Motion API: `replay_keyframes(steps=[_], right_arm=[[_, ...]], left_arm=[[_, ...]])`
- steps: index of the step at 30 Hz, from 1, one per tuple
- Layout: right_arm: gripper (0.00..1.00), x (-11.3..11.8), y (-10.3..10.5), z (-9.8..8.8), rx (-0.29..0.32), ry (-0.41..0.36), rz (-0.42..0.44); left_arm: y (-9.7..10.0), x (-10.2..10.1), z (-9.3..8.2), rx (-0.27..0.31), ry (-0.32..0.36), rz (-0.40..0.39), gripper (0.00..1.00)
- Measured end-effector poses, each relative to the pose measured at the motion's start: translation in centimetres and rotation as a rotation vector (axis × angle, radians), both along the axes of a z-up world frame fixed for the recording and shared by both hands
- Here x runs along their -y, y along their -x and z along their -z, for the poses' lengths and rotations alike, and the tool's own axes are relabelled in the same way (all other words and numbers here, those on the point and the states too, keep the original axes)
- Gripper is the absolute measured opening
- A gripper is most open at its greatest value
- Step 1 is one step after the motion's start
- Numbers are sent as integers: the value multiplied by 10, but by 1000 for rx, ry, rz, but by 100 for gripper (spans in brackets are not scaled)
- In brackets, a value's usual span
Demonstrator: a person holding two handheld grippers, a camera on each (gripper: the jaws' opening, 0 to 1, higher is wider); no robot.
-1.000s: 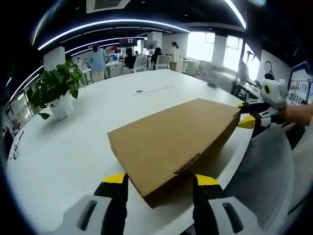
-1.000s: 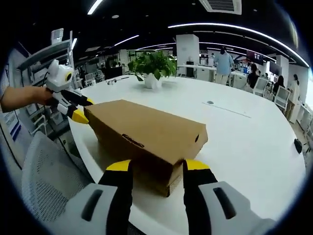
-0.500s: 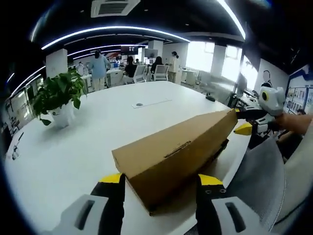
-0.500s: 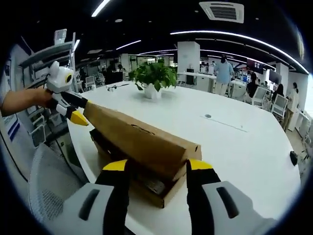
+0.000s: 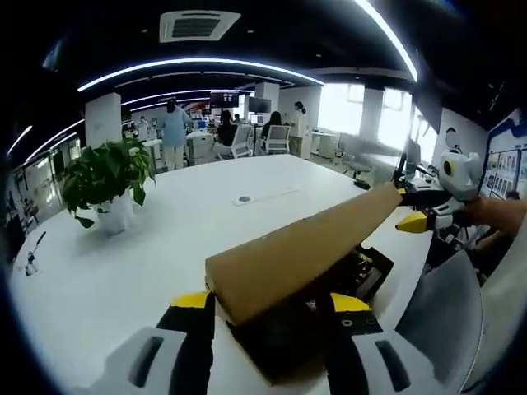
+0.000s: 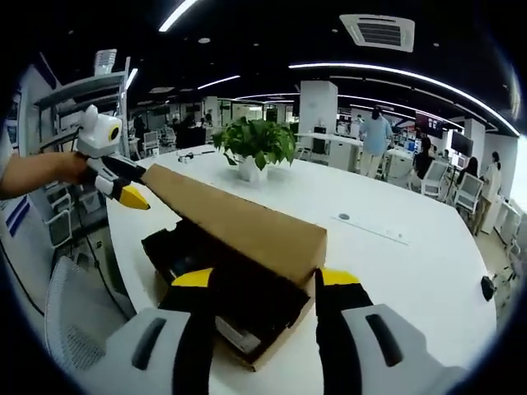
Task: Operate the shoe box by opening the lid, removing the specified soft item, and placing it in the target area until the item is outside and the box remains undamaged.
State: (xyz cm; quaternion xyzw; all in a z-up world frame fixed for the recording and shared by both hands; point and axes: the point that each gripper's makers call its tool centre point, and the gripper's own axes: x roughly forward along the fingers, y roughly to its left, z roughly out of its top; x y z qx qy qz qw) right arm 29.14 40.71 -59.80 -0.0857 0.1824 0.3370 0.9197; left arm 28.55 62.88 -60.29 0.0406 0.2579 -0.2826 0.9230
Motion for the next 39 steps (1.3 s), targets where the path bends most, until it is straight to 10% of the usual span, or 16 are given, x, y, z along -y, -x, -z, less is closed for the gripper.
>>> replay_keyframes(steps=[39], right_arm=[[36,4,-84,-16,85,64,-3]], left_arm=[[-90,-34,-19,89,-31,-217,3]])
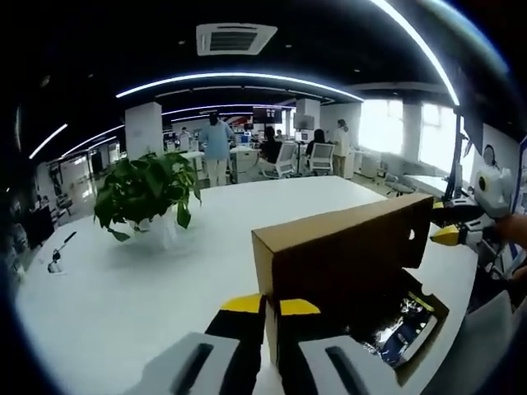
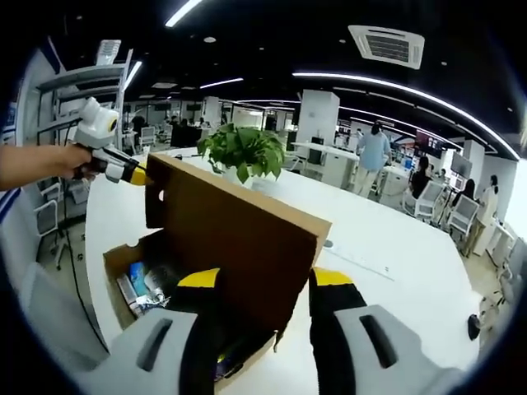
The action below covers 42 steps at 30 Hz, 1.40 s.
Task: Operate the shoe box by opening the lid, removing the specified soft item, and placing it in the target area until the item is outside and the box remains undamaged.
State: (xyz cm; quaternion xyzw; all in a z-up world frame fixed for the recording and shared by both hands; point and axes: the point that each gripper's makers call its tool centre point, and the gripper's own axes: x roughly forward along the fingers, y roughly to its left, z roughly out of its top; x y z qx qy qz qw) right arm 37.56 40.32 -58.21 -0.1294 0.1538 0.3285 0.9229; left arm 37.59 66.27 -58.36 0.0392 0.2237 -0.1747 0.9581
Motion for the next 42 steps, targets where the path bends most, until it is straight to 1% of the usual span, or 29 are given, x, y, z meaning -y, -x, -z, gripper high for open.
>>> replay_keyframes(steps=[3,5,8,12,16,18,21,28,31,35,39,42], right_arm=[[31,4,-7,4,8,27,0],[27,8,-8,13,-15,50,3],[22,14,-7,28,-44,57,18],[20,19,-2,49,-72,84,21],[17,20,0,64,-85,96,25],[15,21,-2,67,-77,100,32],[12,24,-8,69,-67,92,65],[3,28,-14,80,-103,57,119],[2,29,-14,86,-125,56,130],[2,27,-15,89,-129,57,136],[2,28,-16,90,-125,69,136],[2,27,-17,90,-106,100,127]], left_arm=[[-7,-1,1,5,-32,1,3],[-11,-1,1,4,-35,1,3],[-15,-2,2,0,-29,-6,3],[-19,-3,3,-3,-21,-4,3],[-25,-3,4,-6,-16,-7,3],[-28,-3,5,-7,-20,-8,3],[-32,-3,6,-9,-21,-8,3],[-40,-4,10,-11,-22,-7,3],[-45,-4,12,-15,-17,-10,3],[-51,-4,15,-20,-25,-9,3],[-55,-4,18,-18,-23,-9,4],[-56,-3,20,-5,-28,-16,5]])
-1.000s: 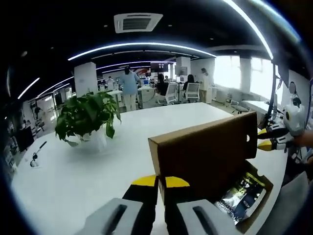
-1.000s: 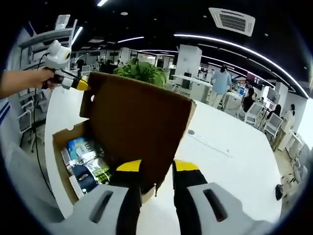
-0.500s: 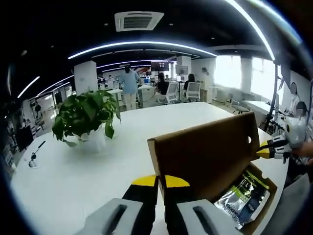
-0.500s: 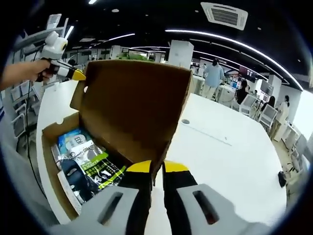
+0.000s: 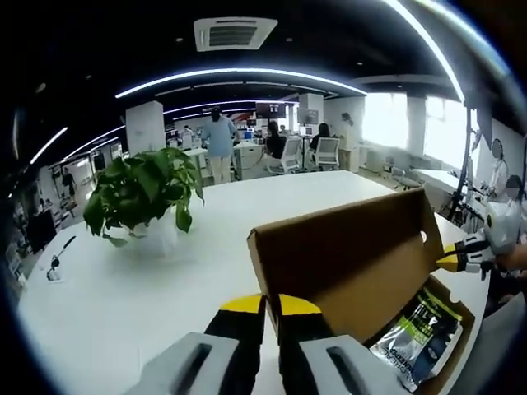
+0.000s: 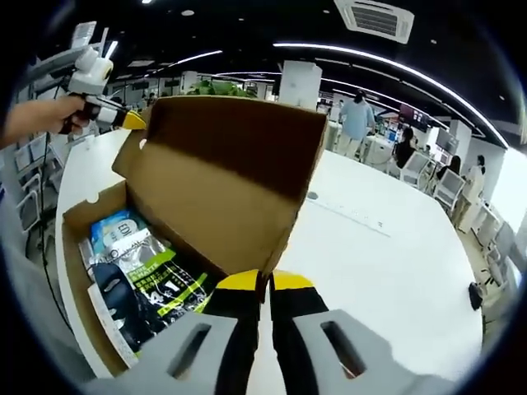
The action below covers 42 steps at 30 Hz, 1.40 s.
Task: Operate the shoe box by opening the lid, removing the specified soft item, and placing it in the target area until the item is outside and the box remains undamaged.
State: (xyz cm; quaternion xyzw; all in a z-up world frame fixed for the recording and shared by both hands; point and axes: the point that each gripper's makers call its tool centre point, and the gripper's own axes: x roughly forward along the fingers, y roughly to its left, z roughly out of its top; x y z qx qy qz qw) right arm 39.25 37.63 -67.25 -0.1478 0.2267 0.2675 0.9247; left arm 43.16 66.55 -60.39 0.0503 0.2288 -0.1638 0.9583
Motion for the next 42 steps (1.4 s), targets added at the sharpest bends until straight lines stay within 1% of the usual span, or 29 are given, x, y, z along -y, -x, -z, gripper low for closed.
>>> replay_keyframes(steps=[1,4,8,11,13,14,15,18,20,22,32,42], right_arm=[[2,0,0,0,1,1,0],[2,1,-2,0,-3,-7,3],[2,0,-5,0,-3,4,-5],[2,0,-7,0,-2,8,-5],[2,0,-8,1,-3,10,-7],[2,0,-9,1,-3,13,-9],[2,0,-10,1,-3,15,-12],[2,0,-12,2,-4,22,-19],[2,-1,-13,3,-5,23,-21],[2,-1,-14,3,-8,23,-23],[3,0,-22,10,-37,13,-28],[5,-1,-26,15,-60,8,-27]], left_arm=[[0,0,1,7,-4,-4,5],[1,-1,6,3,0,-20,5],[11,0,20,-10,-20,-26,6],[20,-1,31,-29,-25,-47,6],[28,0,43,-58,-32,-53,6],[33,0,52,-83,-41,-53,6],[35,1,56,-91,-50,-52,6],[40,1,65,-103,-59,-55,6],[41,-1,68,-107,-66,-59,4],[39,-1,67,-96,-49,-64,4],[31,-1,74,-118,-39,-66,4],[29,0,80,-142,-60,-56,4]])
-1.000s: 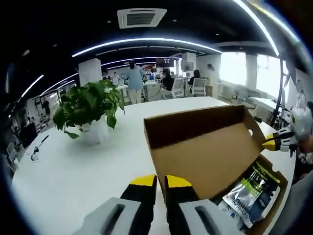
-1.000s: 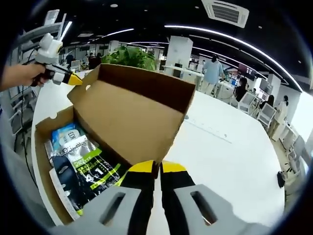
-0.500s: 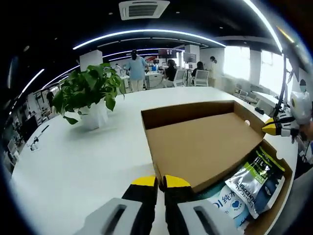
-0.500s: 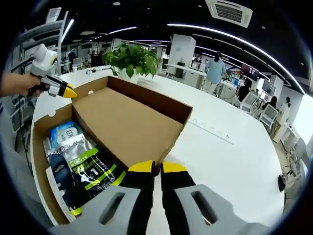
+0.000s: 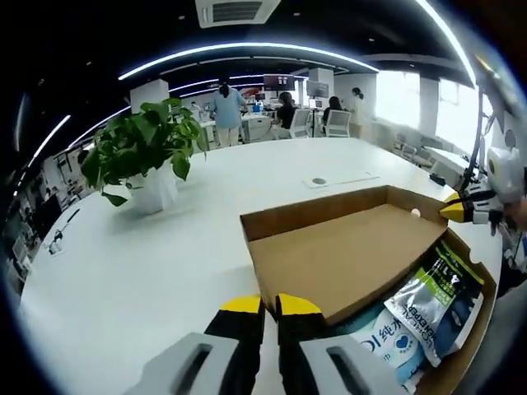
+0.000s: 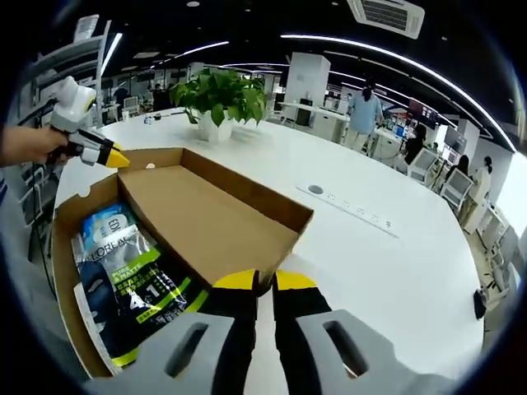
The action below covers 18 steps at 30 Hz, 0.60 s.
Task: Operate the shoe box by opening the lid, removing the specified soft item, and placing it in the target area until the item is outside and the box remains undamaged.
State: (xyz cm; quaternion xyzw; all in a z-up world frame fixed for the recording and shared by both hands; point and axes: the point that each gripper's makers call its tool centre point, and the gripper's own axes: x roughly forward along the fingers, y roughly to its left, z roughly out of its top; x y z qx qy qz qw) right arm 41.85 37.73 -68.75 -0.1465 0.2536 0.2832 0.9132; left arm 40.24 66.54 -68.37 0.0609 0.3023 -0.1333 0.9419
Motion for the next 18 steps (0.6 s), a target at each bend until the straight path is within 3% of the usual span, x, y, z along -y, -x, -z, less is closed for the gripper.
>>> replay_keyframes(steps=[7,18], right_arm=[[5,1,-1,2,-22,-15,6],[10,0,-3,5,-57,5,8]], left_arm=[[-1,0,3,-19,13,-3,4],[0,1,5,-52,-23,30,6]])
